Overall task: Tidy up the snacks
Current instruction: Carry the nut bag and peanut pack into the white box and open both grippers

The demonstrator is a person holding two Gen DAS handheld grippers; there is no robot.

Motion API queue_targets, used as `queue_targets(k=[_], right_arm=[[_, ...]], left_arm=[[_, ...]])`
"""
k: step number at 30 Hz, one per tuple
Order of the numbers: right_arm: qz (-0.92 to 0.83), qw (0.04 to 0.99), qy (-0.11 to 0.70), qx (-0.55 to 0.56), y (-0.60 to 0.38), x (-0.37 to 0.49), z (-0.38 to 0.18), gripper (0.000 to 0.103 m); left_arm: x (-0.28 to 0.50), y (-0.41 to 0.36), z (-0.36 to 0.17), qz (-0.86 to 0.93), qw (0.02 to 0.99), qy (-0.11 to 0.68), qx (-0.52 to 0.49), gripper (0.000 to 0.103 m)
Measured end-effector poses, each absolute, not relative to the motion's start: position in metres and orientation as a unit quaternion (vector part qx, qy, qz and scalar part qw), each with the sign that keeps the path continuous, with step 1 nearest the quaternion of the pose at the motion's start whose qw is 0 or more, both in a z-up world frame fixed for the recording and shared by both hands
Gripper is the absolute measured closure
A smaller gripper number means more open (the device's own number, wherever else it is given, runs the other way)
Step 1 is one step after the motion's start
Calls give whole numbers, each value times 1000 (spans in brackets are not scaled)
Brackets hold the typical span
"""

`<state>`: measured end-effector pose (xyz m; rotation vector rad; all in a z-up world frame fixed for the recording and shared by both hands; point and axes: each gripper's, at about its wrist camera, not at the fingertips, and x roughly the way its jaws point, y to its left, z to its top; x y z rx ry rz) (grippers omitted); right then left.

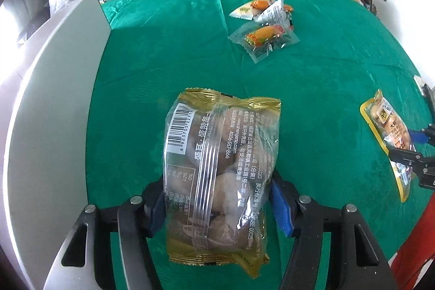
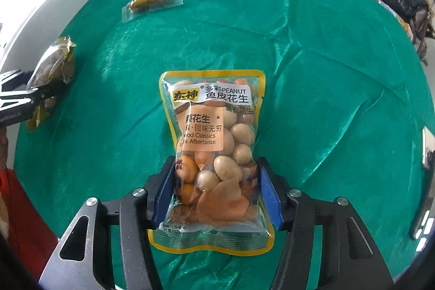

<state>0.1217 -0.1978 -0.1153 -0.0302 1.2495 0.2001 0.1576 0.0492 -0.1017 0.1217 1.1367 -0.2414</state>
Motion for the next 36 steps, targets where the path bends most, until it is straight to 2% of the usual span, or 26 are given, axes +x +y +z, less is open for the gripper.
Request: queue_targets(k=[10,15,20,26,31,32,33,34,36], right_arm=[[130,801,560,167,-216,85,-94,44],[189,806,537,163,-157,95,-52,44],[286,812,491,136,-59,105,10,44],[386,805,443,85,68,100,63,43],[416,799,432,39,148,95,57,43],[417,798,433,37,163,98,50,43],[419,797,433,39,166,97,43,39],[422,794,435,41,172,100,34,32],[415,793,446,28,178,100,19,31]], left_arm=[[86,92,-53,-136,847,500,-121,42],[65,142,0,-127,869,448,-164,41],[56,220,38,-44,896,416,-150,41],[51,319,31,73,893,419,-146,41],[36,364,0,125,880,436,-143,39],[36,365,-5,133,877,438,-142,33],[32,370,-11,138,876,439,-142,30],[31,373,-15,141,875,440,-142,21],[25,374,-20,148,875,439,-142,19]])
